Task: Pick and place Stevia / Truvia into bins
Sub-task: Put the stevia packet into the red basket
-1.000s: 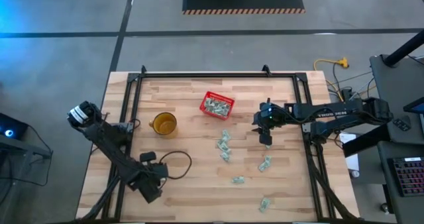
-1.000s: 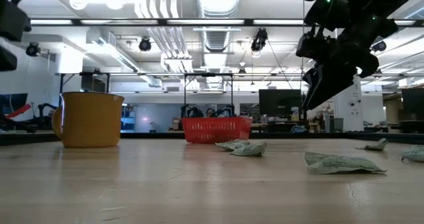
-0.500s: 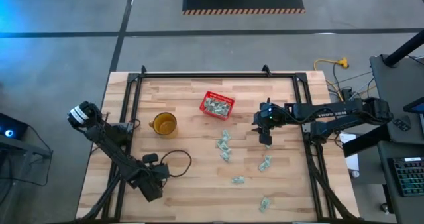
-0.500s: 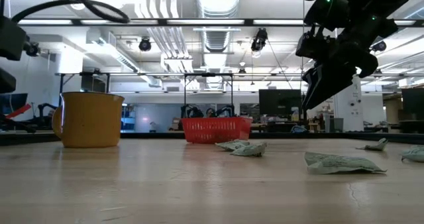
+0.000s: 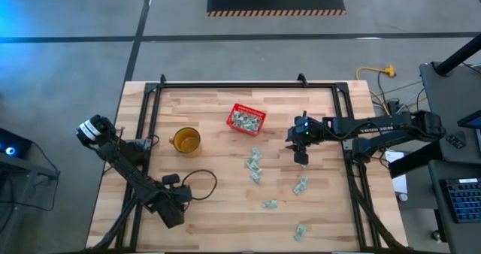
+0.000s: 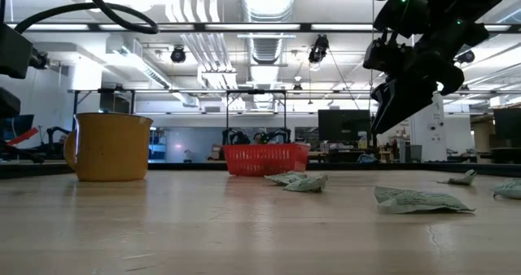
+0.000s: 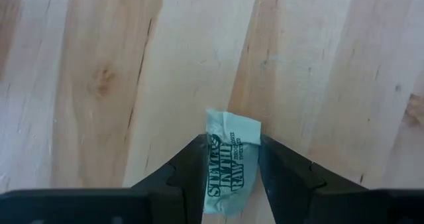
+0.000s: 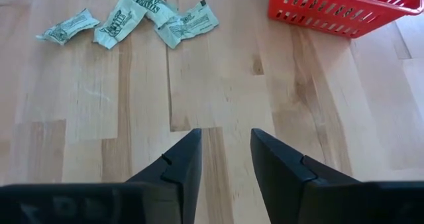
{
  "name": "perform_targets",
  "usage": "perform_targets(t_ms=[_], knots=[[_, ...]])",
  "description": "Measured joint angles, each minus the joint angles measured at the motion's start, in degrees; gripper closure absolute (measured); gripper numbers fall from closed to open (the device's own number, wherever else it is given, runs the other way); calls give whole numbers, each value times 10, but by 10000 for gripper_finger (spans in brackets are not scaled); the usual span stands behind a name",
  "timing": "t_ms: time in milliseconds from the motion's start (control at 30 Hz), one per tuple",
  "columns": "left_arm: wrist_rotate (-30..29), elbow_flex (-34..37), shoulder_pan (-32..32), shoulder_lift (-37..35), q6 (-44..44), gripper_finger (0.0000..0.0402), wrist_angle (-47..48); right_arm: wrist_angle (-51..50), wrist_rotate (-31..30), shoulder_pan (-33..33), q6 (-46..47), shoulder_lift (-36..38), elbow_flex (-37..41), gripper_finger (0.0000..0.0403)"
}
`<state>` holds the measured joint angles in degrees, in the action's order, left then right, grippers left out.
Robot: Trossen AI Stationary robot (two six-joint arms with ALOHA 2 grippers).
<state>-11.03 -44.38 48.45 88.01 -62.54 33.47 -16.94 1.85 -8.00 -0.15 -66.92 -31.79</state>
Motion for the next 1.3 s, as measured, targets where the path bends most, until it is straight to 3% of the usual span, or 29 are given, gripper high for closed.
perform_targets(t_ms=[567,700,833,1000,1167,1300], knots=[[-17,-21,-26,0,30,394,-1,15,0,0,-4,0,5,287],[-87,-48,-53,0,148,398,0,25,0,0,-5,0,5,288],[-206,-74,-86,0,294,399,-7,26,0,0,-7,0,5,293],[-373,-84,-137,0,516,399,-131,26,0,0,-13,0,5,296],[-398,-77,-211,0,748,399,-321,26,0,0,-13,0,5,294],[-390,-76,-279,2,842,400,-424,26,0,0,-13,0,5,299]])
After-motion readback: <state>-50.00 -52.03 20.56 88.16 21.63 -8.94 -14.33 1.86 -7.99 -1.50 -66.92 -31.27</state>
